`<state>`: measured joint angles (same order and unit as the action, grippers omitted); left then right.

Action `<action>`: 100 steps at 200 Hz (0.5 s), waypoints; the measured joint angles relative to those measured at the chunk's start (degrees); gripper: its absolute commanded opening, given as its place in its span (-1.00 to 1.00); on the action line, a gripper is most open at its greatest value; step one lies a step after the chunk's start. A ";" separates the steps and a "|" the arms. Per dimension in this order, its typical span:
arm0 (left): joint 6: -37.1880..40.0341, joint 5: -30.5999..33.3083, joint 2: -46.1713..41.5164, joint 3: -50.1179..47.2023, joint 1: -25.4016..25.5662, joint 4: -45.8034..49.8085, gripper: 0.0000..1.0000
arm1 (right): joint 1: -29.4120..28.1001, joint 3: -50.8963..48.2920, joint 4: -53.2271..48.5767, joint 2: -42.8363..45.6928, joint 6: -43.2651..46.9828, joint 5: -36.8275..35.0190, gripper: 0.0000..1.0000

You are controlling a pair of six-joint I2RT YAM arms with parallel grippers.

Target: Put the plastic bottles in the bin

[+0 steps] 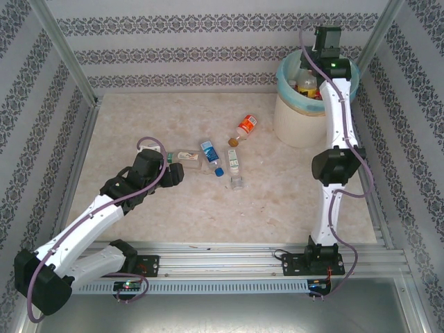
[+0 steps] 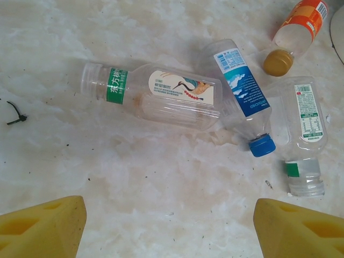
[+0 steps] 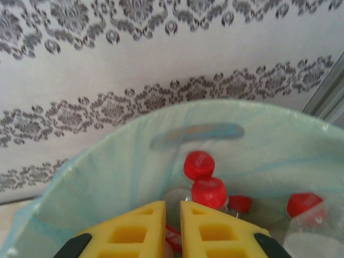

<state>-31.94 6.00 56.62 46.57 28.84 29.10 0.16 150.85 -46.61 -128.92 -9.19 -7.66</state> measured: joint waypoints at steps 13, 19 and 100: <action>0.00 0.00 -0.07 -0.04 0.00 -0.02 0.63 | 0.07 -3.08 -0.87 2.01 0.00 0.68 -0.76; 0.00 0.00 -0.22 -0.11 0.00 0.00 0.64 | 0.07 -4.46 -1.18 2.95 0.04 0.87 -0.76; 0.00 0.00 -2.05 -1.25 0.00 0.00 0.64 | 0.09 -24.59 2.29 14.88 0.22 1.29 -0.74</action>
<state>-31.94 6.00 54.57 45.32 28.84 29.10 0.25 126.26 -44.31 -114.04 -8.97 -6.37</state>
